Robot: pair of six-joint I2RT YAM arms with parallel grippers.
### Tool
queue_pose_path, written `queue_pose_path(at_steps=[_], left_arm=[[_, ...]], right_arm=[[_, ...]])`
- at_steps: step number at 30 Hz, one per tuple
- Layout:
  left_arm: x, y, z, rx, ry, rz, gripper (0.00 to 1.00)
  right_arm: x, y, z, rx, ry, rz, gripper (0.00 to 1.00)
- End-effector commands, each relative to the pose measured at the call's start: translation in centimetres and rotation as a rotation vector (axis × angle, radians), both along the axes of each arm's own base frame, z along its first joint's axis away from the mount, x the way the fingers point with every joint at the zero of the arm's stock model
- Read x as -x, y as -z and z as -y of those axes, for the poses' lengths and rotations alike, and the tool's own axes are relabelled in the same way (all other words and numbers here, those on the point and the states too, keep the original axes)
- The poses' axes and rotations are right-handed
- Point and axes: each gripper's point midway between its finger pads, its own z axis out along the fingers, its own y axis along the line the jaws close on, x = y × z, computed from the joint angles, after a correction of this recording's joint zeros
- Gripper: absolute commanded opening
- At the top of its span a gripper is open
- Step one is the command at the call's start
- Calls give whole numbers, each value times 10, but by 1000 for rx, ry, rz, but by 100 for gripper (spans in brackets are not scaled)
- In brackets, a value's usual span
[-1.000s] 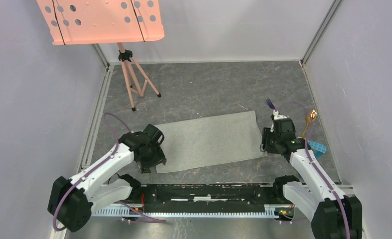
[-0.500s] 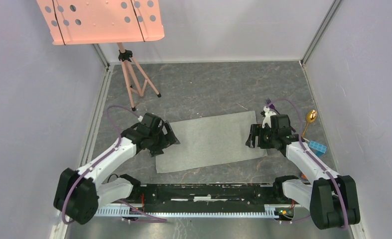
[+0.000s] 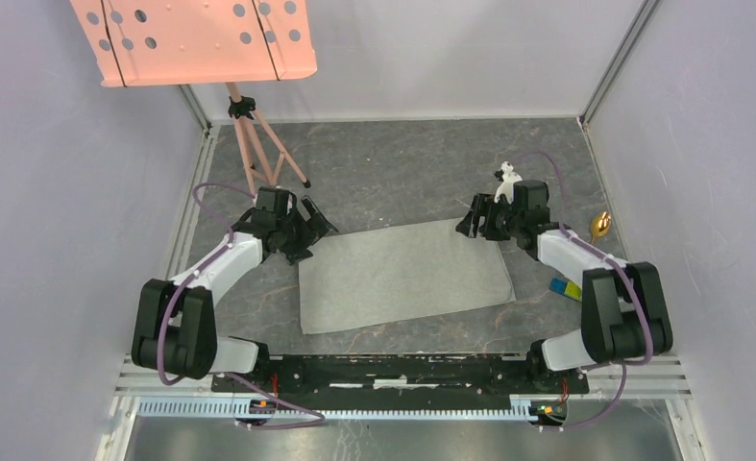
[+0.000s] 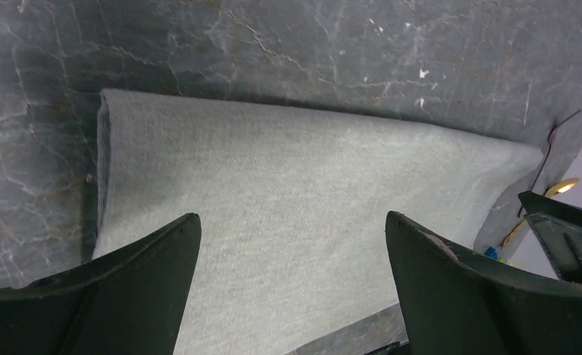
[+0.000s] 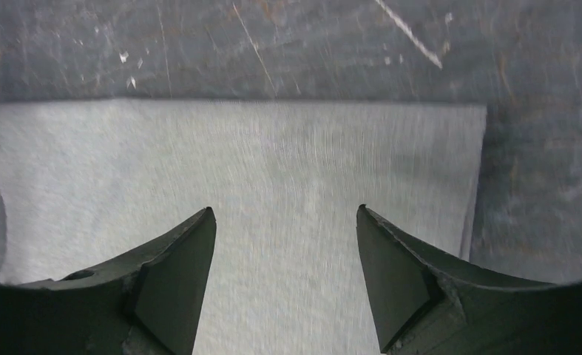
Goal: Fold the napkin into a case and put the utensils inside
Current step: Smooth out the rectangle-folded napkin at the center of the board.
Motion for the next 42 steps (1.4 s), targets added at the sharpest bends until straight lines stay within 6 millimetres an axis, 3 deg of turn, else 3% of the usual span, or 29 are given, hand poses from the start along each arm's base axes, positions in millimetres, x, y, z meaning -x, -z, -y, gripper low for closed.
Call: queue_pose_path(at_steps=[1,5,10,14,16,19,21,24,28,34,37,42], left_arm=[[-26,-8,8,47,42,57,100],[-37,5,1,24,2,39,100],[-54,23,-22,-25,-78,24,100],[-57,39,-35,-74,-98,-19,100],[-57,31,-34,-77,-91,6,100],[-57,10,-33,-73,-70,57,100],[-53,-7,-26,-35,-31,81,100],[-44,-19,-17,19,-13,93,100],[-41,-10,-13,65,-32,84,100],[-46,9,-9,87,-47,32,100],[-50,19,-19,25,-67,34,100],[-48,55,-33,-60,-92,-84,100]], right_arm=[[-47,-21,-13,-82,7,90,73],[-66,-4,-9,-45,31,57,70],[-90,22,11,71,77,45,70],[-98,41,28,165,90,18,70],[-103,37,30,196,71,34,70],[-111,13,27,211,46,67,71],[-108,-10,22,220,27,93,72],[-89,-34,10,190,2,121,75],[-67,-22,3,104,-20,98,78],[-65,4,-1,28,-47,29,76],[-69,19,10,45,-20,18,76],[-67,47,54,202,76,-51,76]])
